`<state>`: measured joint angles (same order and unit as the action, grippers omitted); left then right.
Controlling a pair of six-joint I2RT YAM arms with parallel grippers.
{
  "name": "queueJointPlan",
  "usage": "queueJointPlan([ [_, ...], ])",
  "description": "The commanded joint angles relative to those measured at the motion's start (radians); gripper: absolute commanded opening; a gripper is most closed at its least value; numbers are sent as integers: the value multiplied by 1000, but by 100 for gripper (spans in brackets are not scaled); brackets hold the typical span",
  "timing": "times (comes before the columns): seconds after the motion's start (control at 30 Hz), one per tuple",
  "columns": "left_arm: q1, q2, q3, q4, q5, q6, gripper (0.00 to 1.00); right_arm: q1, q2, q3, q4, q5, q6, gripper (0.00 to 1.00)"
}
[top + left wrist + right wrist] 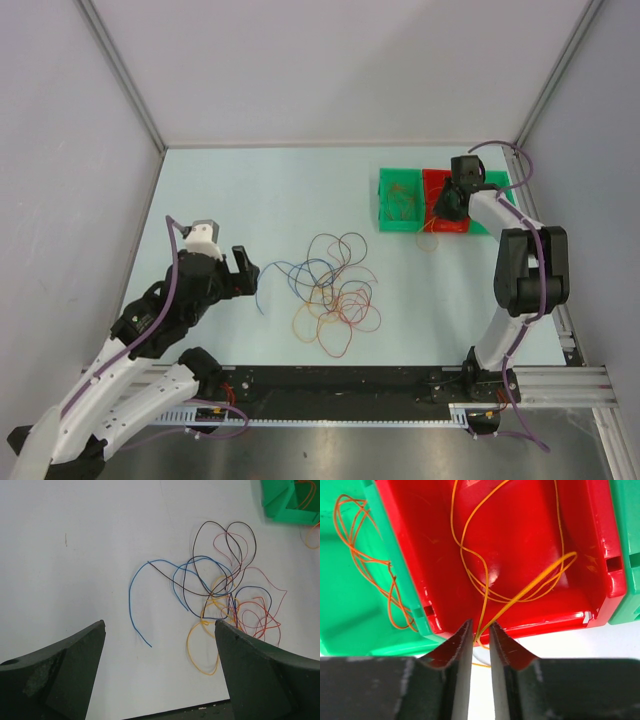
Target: Untangle the cables
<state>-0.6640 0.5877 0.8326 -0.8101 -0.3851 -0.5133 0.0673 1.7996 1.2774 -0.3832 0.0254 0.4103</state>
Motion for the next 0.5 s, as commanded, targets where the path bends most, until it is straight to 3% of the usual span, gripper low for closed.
queueJointPlan([
  [0.0, 14, 6, 3, 26, 5, 25, 95, -7, 9, 8, 30, 1, -7, 20],
  [0.23, 17, 6, 3, 26, 6, 25, 95, -17, -25, 33, 26, 10, -13, 0],
  [0.47, 18, 6, 3, 28, 8, 27, 95, -34, -17, 105, 6, 14, -10, 0],
])
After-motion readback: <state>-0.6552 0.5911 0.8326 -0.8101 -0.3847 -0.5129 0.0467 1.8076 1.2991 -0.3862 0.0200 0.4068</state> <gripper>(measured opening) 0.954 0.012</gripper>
